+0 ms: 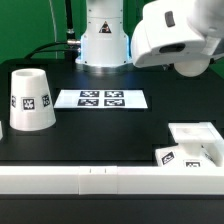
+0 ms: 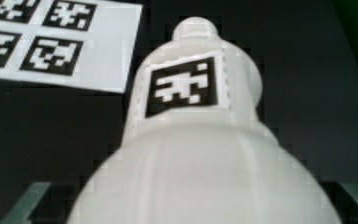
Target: Assemble lamp
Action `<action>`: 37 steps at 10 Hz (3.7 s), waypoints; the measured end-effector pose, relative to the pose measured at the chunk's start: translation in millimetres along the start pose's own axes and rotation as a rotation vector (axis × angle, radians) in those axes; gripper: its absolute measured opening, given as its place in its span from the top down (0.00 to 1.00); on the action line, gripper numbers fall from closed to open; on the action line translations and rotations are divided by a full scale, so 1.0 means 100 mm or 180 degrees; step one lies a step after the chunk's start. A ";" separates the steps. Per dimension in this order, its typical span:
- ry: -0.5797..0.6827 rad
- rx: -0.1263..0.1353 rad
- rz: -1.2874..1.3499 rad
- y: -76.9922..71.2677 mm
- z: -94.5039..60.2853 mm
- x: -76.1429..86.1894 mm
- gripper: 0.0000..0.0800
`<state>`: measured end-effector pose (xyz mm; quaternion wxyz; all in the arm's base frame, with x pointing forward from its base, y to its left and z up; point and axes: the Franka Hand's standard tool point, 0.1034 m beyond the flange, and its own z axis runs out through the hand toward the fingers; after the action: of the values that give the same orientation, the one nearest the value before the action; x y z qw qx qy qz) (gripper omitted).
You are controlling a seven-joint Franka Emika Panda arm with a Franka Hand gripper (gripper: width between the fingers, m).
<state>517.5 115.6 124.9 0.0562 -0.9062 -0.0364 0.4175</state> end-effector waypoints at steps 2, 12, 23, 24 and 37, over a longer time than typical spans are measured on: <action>0.0269 0.0008 -0.0001 -0.01 -0.04 0.12 0.28; 0.2439 -0.0109 -0.0235 0.14 -0.78 0.25 0.28; 0.4187 -0.0566 -0.0604 0.33 -1.07 0.45 0.28; 0.4181 -0.0596 -0.0650 0.32 -1.10 0.49 0.28; 0.3979 -0.0606 -0.0731 0.33 -0.87 0.77 0.28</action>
Offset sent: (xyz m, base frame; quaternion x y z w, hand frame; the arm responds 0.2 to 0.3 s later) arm 0.0000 0.0000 0.0000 0.0000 0.1296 0.0000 0.9916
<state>634.6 85.2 118.9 0.0305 -0.9699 -0.1304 -0.2032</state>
